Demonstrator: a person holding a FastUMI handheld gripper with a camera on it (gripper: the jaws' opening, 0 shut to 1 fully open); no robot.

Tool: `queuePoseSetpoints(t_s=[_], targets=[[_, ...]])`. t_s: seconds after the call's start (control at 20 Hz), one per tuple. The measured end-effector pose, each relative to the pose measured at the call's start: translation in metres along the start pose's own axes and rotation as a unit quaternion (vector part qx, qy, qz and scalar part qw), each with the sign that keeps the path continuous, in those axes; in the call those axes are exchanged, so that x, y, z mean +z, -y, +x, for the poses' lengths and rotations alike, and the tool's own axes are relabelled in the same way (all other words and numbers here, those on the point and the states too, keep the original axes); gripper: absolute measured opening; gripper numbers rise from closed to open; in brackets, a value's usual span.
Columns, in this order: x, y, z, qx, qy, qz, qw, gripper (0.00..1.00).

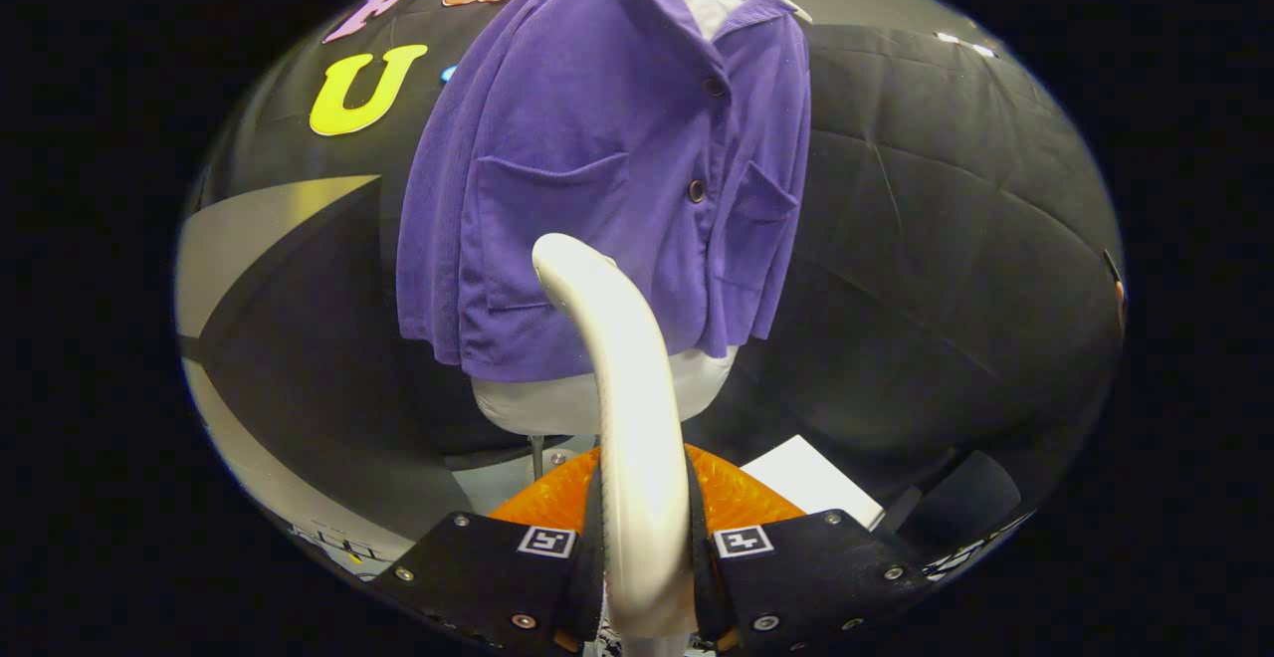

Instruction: Iron the clothes twice with a garment steamer, once on the left side and once on the right side.

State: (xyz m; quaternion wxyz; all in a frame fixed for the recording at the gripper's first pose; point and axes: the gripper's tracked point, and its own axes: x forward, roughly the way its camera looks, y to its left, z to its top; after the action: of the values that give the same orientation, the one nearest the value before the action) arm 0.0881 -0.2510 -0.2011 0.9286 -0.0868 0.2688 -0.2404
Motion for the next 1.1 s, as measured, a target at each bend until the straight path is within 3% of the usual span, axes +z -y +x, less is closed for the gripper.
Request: queuePoseSetpoints(t_s=[0.6, 1.1], targets=[[0.138, 0.111, -0.045, -0.037, 0.114, 0.051, 0.991, 0.36], [0.268, 0.142, -0.031, -0.064, 0.195, 0.079, 0.975, 0.36]])
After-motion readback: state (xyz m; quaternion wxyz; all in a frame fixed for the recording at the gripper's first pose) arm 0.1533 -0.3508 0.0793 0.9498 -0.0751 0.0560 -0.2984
